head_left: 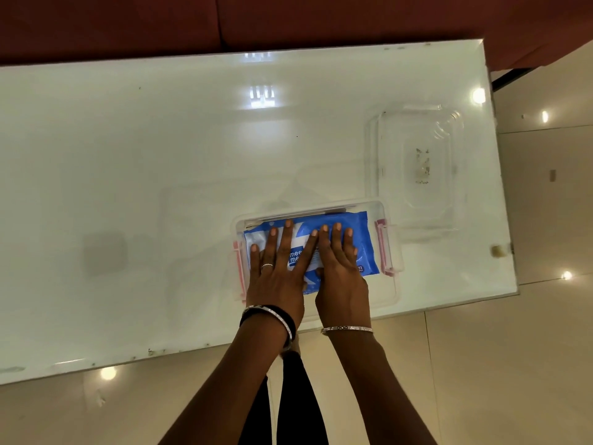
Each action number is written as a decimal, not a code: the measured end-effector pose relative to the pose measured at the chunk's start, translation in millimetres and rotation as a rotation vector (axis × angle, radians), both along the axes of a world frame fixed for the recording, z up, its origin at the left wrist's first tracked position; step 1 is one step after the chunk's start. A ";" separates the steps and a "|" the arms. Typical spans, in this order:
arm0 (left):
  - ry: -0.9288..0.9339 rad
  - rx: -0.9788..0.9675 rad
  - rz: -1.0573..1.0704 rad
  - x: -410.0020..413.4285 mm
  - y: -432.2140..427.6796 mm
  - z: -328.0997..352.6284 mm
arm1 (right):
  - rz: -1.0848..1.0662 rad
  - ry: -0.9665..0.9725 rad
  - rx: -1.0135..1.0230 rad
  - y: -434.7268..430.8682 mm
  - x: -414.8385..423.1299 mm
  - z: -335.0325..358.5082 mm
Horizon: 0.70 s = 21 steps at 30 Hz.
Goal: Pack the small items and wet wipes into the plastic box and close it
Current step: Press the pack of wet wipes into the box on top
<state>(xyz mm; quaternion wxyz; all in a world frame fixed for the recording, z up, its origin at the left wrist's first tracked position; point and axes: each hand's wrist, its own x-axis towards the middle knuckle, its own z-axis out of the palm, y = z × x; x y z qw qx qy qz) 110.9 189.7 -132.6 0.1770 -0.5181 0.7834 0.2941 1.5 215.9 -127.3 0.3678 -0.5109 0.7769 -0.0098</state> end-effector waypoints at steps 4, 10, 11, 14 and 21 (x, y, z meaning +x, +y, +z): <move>0.039 0.013 -0.002 -1.5 -5.0 12.5 | -0.062 -0.122 -0.068 -0.6 -9.5 18.7; 0.476 -0.246 0.377 -11.4 -13.1 51.4 | -0.620 -0.279 -0.417 -0.9 -56.4 54.2; 0.513 -0.287 0.386 -16.3 -19.1 56.9 | -0.720 -0.319 -0.444 -1.4 -66.2 56.1; 0.600 -0.351 0.379 -44.8 -49.4 65.3 | -0.943 -0.286 -0.526 0.0 -98.0 49.8; 0.602 -0.342 0.215 -136.5 -149.8 40.3 | -1.638 -0.469 -0.117 1.0 -156.8 -3.6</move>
